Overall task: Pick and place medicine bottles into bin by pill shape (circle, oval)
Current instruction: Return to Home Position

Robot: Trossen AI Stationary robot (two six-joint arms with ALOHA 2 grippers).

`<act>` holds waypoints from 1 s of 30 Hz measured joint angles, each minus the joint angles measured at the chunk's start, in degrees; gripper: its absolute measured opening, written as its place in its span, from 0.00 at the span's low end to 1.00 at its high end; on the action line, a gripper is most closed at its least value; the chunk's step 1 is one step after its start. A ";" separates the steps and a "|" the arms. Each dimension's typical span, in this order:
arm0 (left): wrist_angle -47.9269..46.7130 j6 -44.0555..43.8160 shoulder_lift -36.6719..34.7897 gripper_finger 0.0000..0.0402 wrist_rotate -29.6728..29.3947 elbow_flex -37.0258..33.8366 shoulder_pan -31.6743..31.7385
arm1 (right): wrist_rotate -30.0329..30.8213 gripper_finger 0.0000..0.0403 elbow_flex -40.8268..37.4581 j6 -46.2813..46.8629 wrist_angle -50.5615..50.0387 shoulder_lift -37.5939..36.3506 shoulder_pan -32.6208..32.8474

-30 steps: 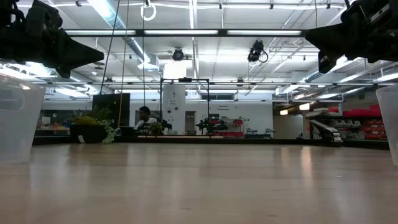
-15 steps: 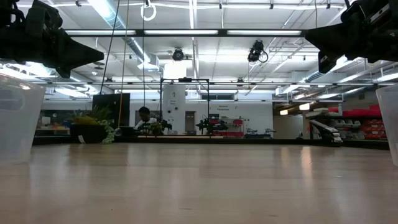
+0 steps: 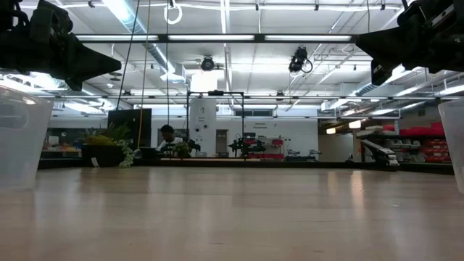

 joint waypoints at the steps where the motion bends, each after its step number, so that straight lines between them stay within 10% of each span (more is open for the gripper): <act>1: 0.00 -0.02 0.00 0.09 0.00 0.00 0.00 | 0.02 0.12 0.00 0.00 -0.02 0.00 0.00; 30: 0.00 0.00 0.00 0.08 0.00 0.00 0.02 | 0.02 0.12 0.00 0.03 0.00 0.00 0.00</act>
